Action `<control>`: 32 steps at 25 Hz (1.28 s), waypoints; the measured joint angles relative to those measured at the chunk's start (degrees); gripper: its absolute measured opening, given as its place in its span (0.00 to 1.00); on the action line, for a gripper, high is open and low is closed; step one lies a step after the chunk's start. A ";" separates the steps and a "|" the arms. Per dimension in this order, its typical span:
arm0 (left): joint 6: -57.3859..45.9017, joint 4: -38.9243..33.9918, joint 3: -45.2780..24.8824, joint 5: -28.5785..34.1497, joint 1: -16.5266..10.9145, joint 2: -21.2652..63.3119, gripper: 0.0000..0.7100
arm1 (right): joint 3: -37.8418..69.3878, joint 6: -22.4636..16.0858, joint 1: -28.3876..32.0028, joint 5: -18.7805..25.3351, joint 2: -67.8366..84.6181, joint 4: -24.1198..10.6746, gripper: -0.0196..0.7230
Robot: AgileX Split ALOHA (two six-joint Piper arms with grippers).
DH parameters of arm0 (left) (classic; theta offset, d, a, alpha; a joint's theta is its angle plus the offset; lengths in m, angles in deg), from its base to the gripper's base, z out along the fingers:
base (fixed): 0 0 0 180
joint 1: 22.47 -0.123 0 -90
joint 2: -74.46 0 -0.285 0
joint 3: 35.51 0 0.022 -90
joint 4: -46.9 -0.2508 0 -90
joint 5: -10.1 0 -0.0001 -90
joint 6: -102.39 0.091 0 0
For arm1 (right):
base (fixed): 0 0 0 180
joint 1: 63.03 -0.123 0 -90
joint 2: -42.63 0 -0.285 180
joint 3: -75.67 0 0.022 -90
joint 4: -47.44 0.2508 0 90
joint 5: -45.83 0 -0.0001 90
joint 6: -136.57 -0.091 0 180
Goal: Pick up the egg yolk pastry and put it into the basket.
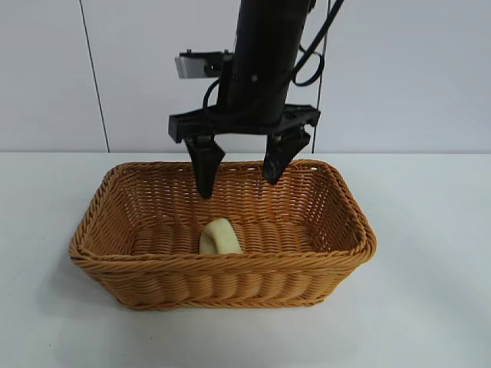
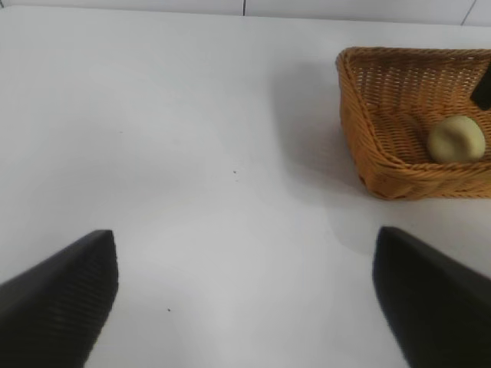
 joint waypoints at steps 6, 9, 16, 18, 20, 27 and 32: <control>0.00 0.00 0.00 0.00 0.00 0.00 0.98 | -4.83 -0.88 5.21 3.65 0.31 -3.30 0.82; 0.00 0.00 0.00 0.00 0.00 0.00 0.98 | -4.84 -0.88 9.31 3.73 0.33 -3.50 0.82; 0.00 0.00 0.00 0.00 0.00 0.00 0.98 | -4.84 -0.06 21.26 3.73 0.33 -4.26 0.82; 0.00 0.00 0.00 0.00 0.00 0.00 0.98 | -4.84 0.29 24.10 3.73 0.33 -4.32 0.82; 0.00 0.00 0.00 0.00 0.00 0.00 0.98 | -4.84 0.78 26.88 3.73 0.33 -4.32 0.82; 0.00 -0.05 0.00 0.00 0.00 0.00 0.98 | -4.84 1.59 31.81 3.73 0.33 -4.09 0.82; 0.00 -0.05 0.00 0.00 0.00 0.00 0.98 | -1.52 2.39 31.75 3.74 1.67 -3.45 0.82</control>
